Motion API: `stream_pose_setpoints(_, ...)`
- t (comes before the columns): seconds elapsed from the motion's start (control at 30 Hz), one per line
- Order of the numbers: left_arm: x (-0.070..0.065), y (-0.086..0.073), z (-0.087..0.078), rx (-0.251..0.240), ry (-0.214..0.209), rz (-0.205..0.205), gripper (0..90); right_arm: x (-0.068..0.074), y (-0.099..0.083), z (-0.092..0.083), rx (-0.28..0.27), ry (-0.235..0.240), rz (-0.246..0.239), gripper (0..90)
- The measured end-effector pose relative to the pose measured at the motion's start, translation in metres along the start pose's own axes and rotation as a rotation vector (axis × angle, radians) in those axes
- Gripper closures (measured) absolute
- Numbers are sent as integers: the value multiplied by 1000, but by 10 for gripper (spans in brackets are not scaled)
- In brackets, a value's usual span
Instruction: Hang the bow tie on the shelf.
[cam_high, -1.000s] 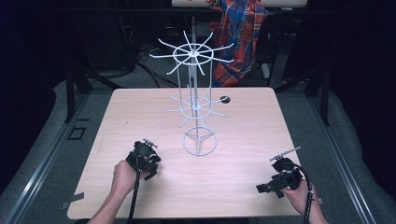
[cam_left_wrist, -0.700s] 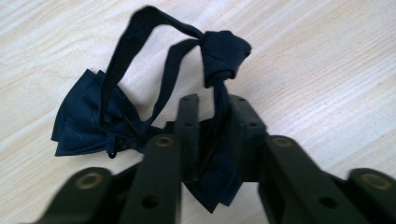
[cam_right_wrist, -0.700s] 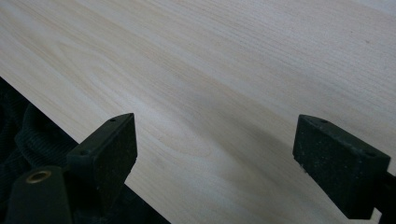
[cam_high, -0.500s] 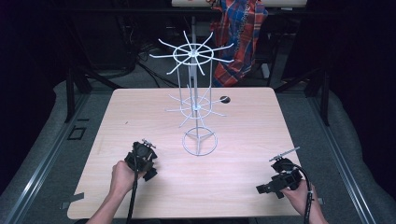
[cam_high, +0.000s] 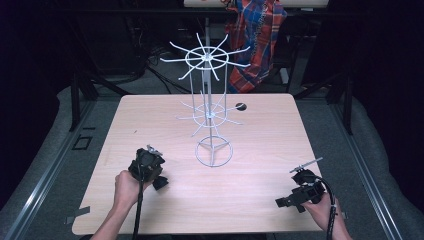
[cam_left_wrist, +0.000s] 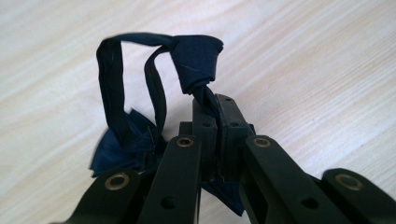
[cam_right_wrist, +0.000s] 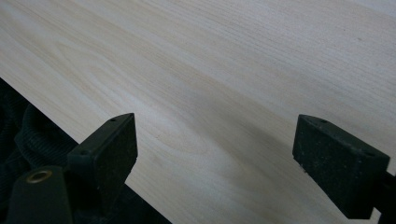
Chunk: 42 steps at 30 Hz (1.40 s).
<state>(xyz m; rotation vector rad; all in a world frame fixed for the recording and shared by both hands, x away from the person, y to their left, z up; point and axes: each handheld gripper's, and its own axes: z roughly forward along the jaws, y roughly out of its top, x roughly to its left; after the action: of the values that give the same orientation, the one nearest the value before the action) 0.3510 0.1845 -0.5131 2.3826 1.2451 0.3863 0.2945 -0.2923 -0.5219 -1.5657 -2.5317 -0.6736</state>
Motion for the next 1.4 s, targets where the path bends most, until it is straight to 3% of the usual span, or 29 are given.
stream_pose_setpoints(0.17, -2, 1, -9, -50, 21, 25, 877, 0, 0, 1, -8, -1, 10, 134)
stream_pose_setpoints(0.37, -2, 2, -15, -85, 23, 21, 878, 1, -1, 2, -22, -1, 18, 135)
stream_pose_setpoints(0.5, -1, 2, -19, -112, 35, 19, 878, -1, 1, 0, 15, -1, -9, 135)
stream_pose_setpoints(0.53, -1, 2, -20, -115, 28, 25, 879, 1, 0, 3, -22, -2, 23, 134)
stream_pose_setpoints(0.6, 0, 3, -23, -121, 28, 31, 879, -1, 1, 1, 12, -1, -5, 135)
stream_pose_setpoints(0.83, -1, 4, -30, -169, 37, 49, 879, -1, 1, 2, 12, 1, 1, 135)
stream_pose_setpoints(0.97, -1, 5, -34, -184, 23, 60, 880, -2, 1, 2, 17, -3, -1, 135)
stream_pose_setpoints(1.0, -1, 5, -35, -187, 18, 60, 879, 0, 0, 4, -10, 0, 24, 135)
stream_pose_setpoints(1.1, 0, 6, -37, -197, 3, 59, 880, 1, 0, 4, -9, -3, 26, 135)
stream_pose_setpoints(1.2, 1, 7, -41, -210, -12, 59, 879, -1, 1, 2, 21, 2, -4, 135)
stream_pose_setpoints(1.37, 1, 11, -44, -239, -15, 65, 879, -1, 1, 3, 17, 3, 2, 135)
stream_pose_setpoints(1.4, 1, 12, -45, -244, -19, 73, 880, 1, 0, 5, -8, 0, 23, 135)
